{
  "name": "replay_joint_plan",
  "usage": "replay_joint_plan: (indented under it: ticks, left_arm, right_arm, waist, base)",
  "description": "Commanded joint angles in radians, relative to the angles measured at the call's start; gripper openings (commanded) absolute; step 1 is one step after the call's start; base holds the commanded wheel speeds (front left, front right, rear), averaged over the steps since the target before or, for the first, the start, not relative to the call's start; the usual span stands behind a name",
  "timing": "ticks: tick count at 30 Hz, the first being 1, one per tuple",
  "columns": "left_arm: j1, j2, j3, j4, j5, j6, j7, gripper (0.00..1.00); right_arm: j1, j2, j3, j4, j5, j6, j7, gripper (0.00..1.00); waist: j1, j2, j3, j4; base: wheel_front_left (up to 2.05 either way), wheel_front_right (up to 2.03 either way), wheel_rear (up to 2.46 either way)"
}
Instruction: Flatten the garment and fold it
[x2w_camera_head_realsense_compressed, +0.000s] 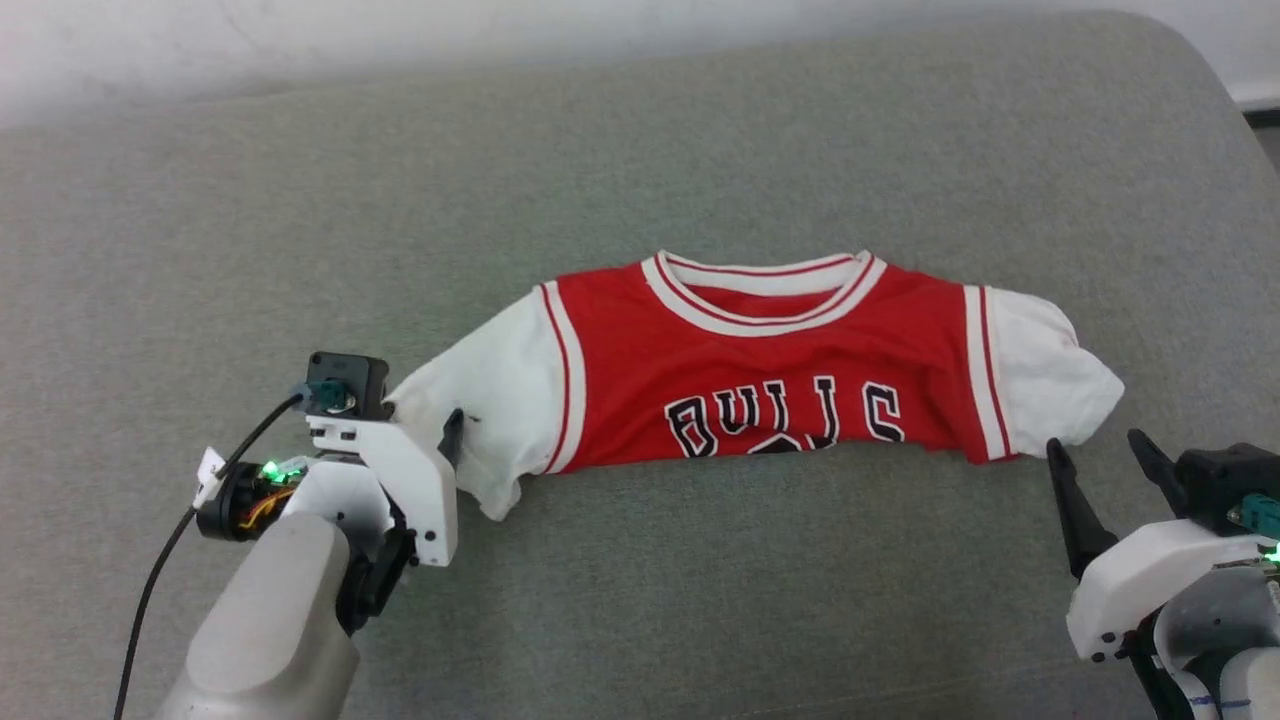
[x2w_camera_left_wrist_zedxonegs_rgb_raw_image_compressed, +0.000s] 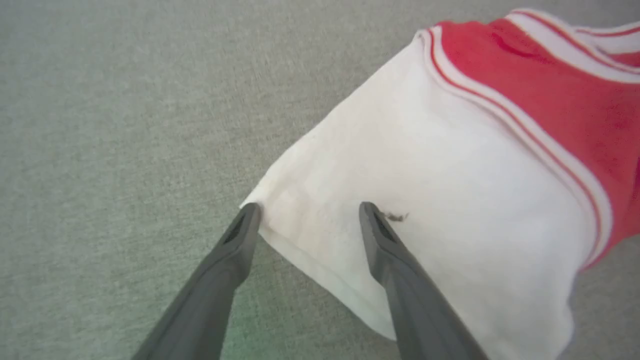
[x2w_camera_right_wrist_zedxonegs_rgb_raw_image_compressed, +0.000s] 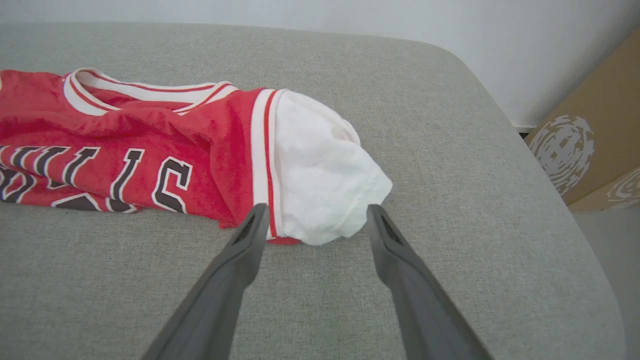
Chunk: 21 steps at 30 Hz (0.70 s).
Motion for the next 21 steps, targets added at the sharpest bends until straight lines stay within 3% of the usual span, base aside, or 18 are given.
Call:
replay_joint_plan:
  ticks: [1, 4, 5, 6, 9, 21]
  left_arm:
    - [-0.013, 0.010, -0.008, 0.024, 0.008, -0.004, 0.015, 1.00]
    - [-0.018, 0.007, -0.017, 0.086, 0.000, -0.010, 0.055, 1.00]
    - [-0.013, 0.002, -0.024, 0.106, -0.012, -0.027, 0.082, 0.35]
    - [-0.010, -0.001, -0.031, 0.113, -0.021, -0.047, 0.092, 0.00]
    - [-0.009, -0.001, -0.021, 0.100, -0.022, -0.049, 0.016, 0.00]
    - [0.055, 0.018, 0.162, -0.051, -0.044, 0.101, -0.413, 0.00]
  right_arm:
    - [0.004, 0.006, -0.003, -0.001, -0.005, -0.002, -0.008, 1.00]
    - [-0.001, 0.012, -0.004, 0.004, -0.007, -0.002, -0.014, 1.00]
    - [-0.002, 0.013, -0.004, 0.007, -0.007, -0.002, -0.015, 1.00]
    - [-0.003, 0.014, -0.004, 0.009, -0.008, -0.002, -0.016, 1.00]
    - [-0.005, 0.018, -0.014, 0.017, -0.010, -0.002, -0.019, 1.00]
    - [0.018, 0.006, -0.032, 0.038, -0.005, -0.002, 0.005, 1.00]
  waist:
    - [-0.0001, 0.0000, 0.047, -0.043]
    - [-0.0001, 0.0000, 0.056, -0.047]
    - [-0.0001, 0.0000, 0.057, -0.048]
    - [-0.0001, 0.0000, 0.057, -0.046]
    - [-0.0001, 0.0000, 0.050, -0.033]
    - [-0.0001, 0.0000, -0.021, 0.075]
  base:
    - [0.00, 0.00, 0.00]
    - [0.00, 0.00, 0.00]
    - [0.00, 0.00, 0.00]
    - [0.00, 0.00, 0.00]
    - [0.00, 0.00, 0.00]
    - [0.00, 0.00, 0.00]
